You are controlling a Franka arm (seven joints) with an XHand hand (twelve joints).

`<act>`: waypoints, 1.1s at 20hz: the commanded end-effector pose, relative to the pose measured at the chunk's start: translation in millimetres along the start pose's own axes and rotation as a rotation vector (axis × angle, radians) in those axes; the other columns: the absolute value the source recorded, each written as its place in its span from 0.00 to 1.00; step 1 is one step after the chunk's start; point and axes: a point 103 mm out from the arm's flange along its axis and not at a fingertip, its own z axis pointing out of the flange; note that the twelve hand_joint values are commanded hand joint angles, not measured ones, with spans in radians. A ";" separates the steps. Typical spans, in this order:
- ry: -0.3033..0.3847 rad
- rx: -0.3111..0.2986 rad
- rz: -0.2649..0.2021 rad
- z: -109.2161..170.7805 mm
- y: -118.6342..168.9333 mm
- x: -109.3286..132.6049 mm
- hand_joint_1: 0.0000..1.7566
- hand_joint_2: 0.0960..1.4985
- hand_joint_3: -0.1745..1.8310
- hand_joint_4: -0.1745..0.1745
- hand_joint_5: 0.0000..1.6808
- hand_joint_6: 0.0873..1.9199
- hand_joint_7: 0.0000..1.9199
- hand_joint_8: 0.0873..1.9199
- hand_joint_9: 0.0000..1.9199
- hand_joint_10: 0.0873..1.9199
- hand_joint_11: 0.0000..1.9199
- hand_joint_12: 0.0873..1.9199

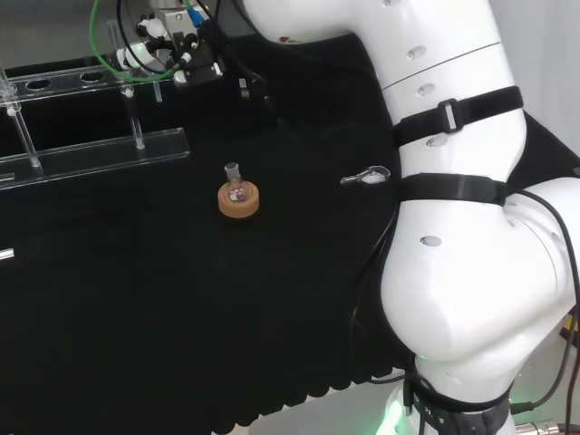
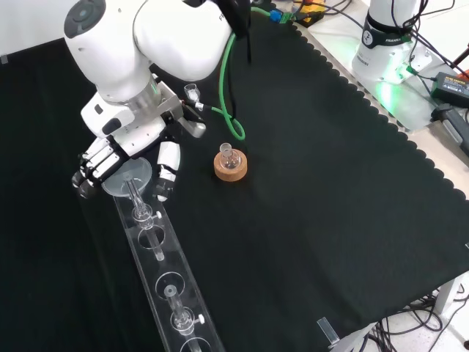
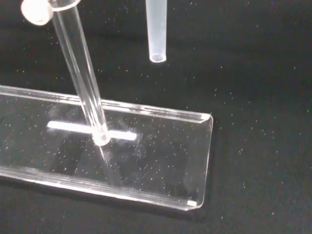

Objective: Pick up the funnel from the transparent funnel stand.

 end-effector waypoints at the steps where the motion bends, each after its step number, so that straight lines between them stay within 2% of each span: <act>1: -0.033 -0.063 -0.014 1.1 2.4 -6.3 0.03 0.52 0.10 0.41 0.17 0.00 0.00 0.37 0.10 0.52 0.26 0.74; 5: -0.033 -0.090 -0.010 1.5 4.4 -9.7 0.04 0.53 0.10 0.31 0.22 0.00 0.05 0.51 0.20 0.54 0.34 0.71; 13: -0.032 -0.142 -0.019 6.7 11.0 -9.1 0.06 0.55 0.11 0.04 0.28 0.00 0.21 0.59 0.38 0.56 0.50 0.65; 14: -0.029 -0.144 -0.022 8.1 11.6 -8.7 0.07 0.55 0.11 0.02 0.28 0.00 0.22 0.60 0.41 0.57 0.53 0.65; 16: -0.014 -0.150 -0.027 7.3 8.7 -23.0 0.08 0.55 0.12 0.00 0.28 0.01 0.25 0.61 0.44 0.58 0.57 0.64; 18: -0.032 -0.159 -0.014 7.1 10.6 -18.2 0.10 0.56 0.12 0.00 0.29 0.02 0.28 0.63 0.50 0.58 0.61 0.64; 20: -0.047 -0.184 -0.009 9.0 11.5 -11.9 0.15 0.58 0.13 0.00 0.28 0.08 0.33 0.66 0.57 0.59 0.67 0.63; 22: -0.060 -0.207 -0.007 9.8 11.9 -9.1 0.21 0.59 0.13 0.00 0.24 0.23 0.38 0.68 0.63 0.60 0.73 0.62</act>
